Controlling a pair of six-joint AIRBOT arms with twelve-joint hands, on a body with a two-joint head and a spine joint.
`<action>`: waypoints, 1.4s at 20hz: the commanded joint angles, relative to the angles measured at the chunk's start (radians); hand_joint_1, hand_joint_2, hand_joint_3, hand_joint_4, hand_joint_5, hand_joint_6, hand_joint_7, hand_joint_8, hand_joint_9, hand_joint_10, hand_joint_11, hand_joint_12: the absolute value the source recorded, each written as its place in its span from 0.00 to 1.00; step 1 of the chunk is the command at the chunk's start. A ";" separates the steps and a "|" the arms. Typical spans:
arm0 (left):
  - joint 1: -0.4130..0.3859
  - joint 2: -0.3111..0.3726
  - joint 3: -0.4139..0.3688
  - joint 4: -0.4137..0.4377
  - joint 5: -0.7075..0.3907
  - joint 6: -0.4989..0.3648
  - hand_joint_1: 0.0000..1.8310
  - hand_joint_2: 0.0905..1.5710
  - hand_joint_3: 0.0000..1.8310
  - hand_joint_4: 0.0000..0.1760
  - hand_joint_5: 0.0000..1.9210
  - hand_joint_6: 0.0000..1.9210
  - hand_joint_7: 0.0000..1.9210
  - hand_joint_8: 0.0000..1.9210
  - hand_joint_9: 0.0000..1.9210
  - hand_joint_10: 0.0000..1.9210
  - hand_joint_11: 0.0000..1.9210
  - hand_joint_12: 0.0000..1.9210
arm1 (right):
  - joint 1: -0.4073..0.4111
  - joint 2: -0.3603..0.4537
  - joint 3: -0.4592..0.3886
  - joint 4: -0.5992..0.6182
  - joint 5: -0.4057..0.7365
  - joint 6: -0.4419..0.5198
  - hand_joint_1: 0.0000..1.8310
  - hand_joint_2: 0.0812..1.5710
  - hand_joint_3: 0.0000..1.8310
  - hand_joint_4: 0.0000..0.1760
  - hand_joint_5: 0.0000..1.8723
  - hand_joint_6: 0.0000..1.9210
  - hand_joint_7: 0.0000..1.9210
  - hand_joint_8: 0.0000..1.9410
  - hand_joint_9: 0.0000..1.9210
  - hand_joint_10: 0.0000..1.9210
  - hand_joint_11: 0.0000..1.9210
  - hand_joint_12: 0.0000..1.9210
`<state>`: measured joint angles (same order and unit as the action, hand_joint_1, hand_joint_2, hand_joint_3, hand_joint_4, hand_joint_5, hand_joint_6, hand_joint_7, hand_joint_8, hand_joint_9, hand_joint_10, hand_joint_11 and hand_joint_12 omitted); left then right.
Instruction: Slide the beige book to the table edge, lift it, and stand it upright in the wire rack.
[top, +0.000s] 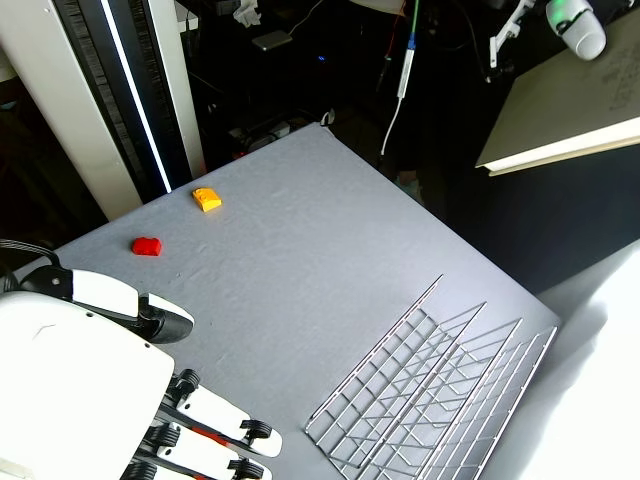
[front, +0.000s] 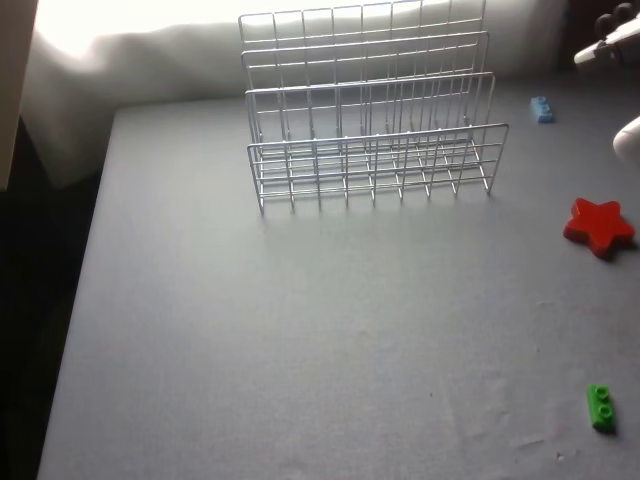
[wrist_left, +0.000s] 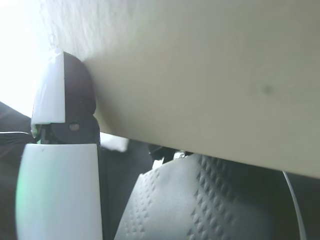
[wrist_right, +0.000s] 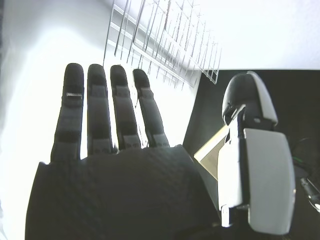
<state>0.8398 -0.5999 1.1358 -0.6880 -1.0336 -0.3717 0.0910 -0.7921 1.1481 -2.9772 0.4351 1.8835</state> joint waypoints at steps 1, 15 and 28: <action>-0.017 0.015 0.011 -0.012 -0.198 -0.047 0.81 0.71 0.00 0.00 0.44 0.53 0.39 0.68 0.42 0.69 0.47 0.74 | 0.008 0.009 0.006 -0.035 -0.078 0.028 0.15 0.67 0.00 0.00 0.12 0.00 0.11 0.00 0.12 0.00 0.00 0.36; -0.052 -0.023 -0.021 0.119 -0.364 -0.225 0.81 0.72 0.00 0.00 0.45 0.53 0.40 0.67 0.42 0.68 0.42 0.79 | 0.015 0.014 0.014 -0.035 -0.050 0.044 0.17 0.66 0.00 0.00 0.11 0.00 0.11 0.00 0.11 0.00 0.00 0.34; -0.269 -0.339 0.208 0.356 -0.396 -0.314 0.81 0.71 0.00 0.00 0.43 0.55 0.39 0.68 0.42 0.68 0.48 0.73 | 0.035 0.021 0.020 -0.035 -0.038 0.031 0.17 0.66 0.00 0.00 0.11 0.00 0.11 0.00 0.10 0.00 0.00 0.32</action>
<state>0.5678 -0.9779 1.3628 -0.2920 -1.3174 -0.6685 0.1101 -0.7780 1.1652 -2.9776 0.4904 1.9106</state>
